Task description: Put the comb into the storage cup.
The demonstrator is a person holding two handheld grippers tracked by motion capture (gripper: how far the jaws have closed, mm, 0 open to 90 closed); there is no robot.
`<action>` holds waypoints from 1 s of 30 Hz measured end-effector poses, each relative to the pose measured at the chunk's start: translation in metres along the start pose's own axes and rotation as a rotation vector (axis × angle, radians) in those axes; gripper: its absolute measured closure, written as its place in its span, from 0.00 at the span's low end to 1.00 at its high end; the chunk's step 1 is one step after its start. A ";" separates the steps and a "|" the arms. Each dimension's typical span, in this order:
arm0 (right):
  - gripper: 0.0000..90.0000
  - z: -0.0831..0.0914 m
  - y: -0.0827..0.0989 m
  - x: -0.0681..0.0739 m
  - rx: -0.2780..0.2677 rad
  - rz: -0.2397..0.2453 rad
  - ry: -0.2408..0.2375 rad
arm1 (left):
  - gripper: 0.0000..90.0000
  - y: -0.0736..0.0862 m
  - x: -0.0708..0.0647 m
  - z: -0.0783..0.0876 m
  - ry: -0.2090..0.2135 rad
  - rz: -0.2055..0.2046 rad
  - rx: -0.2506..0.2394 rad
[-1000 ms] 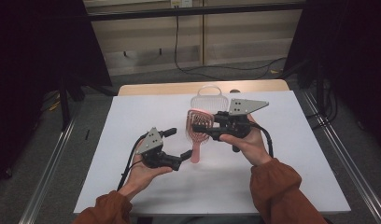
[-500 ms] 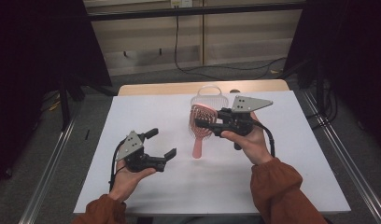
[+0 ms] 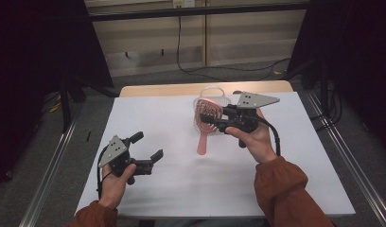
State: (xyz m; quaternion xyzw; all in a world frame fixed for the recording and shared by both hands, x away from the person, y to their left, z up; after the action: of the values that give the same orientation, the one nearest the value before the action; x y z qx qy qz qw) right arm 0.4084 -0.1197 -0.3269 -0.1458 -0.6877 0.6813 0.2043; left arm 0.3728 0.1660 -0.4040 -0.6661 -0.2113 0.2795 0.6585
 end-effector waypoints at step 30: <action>0.71 0.001 -0.021 -0.030 -0.024 0.000 0.101 | 0.02 0.022 0.018 0.043 -0.123 -0.017 0.006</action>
State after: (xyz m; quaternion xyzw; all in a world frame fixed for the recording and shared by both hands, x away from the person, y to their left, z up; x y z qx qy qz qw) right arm 0.4360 -0.1357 -0.3083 -0.1824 -0.6845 0.6649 0.2369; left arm 0.3565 0.2089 -0.4267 -0.6437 -0.2564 0.3151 0.6486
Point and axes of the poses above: each handheld gripper's, and its own axes: z roughly backward along the jaws, y roughly out of its underside, x roughly to its left, the point moved 5 cm from there along -z, roughly forward along the jaws, and after that the axes turned 6 degrees about -x, right-handed, at the moved point
